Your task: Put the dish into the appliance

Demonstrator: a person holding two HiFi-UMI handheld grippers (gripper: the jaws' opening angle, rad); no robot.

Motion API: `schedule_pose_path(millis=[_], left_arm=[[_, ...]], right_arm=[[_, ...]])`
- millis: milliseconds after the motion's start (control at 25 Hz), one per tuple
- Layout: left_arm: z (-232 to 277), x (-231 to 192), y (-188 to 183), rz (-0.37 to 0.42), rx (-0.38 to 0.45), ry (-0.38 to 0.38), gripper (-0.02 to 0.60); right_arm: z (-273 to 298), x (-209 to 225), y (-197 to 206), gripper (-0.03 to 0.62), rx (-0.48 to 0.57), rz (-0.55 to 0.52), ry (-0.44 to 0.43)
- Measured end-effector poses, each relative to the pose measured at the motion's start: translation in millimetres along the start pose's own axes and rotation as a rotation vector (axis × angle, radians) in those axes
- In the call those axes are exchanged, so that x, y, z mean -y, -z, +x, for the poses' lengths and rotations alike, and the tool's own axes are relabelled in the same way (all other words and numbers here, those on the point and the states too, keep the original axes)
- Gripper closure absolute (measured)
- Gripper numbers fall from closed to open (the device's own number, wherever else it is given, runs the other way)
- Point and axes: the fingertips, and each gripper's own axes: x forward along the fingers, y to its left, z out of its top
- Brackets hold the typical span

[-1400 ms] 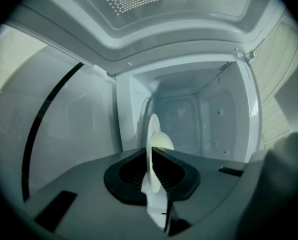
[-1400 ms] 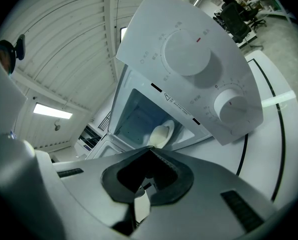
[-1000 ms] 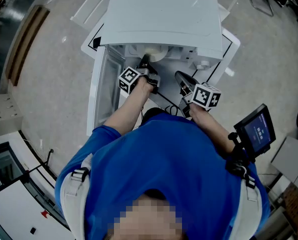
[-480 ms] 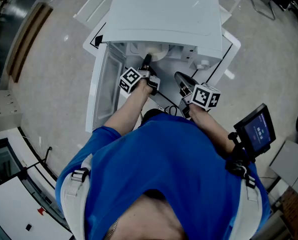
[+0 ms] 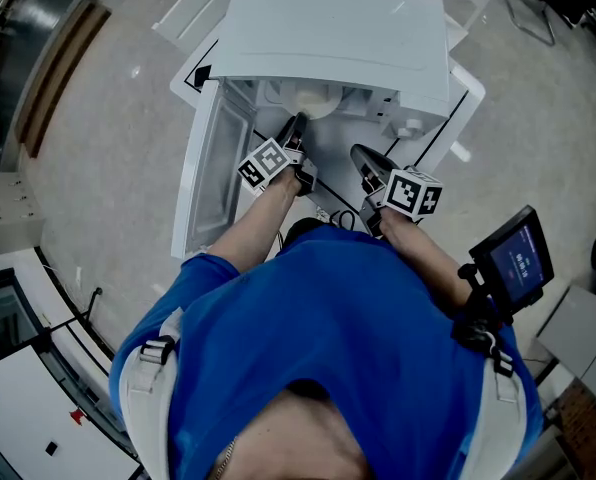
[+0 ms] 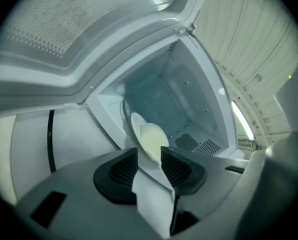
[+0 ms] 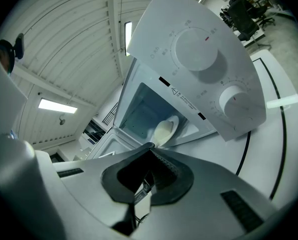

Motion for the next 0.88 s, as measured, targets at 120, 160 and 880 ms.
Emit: schedule_pose_path(millis=[120, 160, 880], left_arm=[[-2, 0, 0, 0.138, -0.022, -0.040, 0.453], [-2, 0, -1, 0.192, -0.030, -0.055, 0.453], [13, 3, 1, 0.555, -0.142, -0.188, 0.453]], right_arm=[[0, 0, 0, 0.594, -0.005, -0.003, -0.001], [0, -1, 0, 0.594, -0.006, -0.004, -0.001], [1, 3, -2, 0.594, 0.006, -0.005, 0.016]])
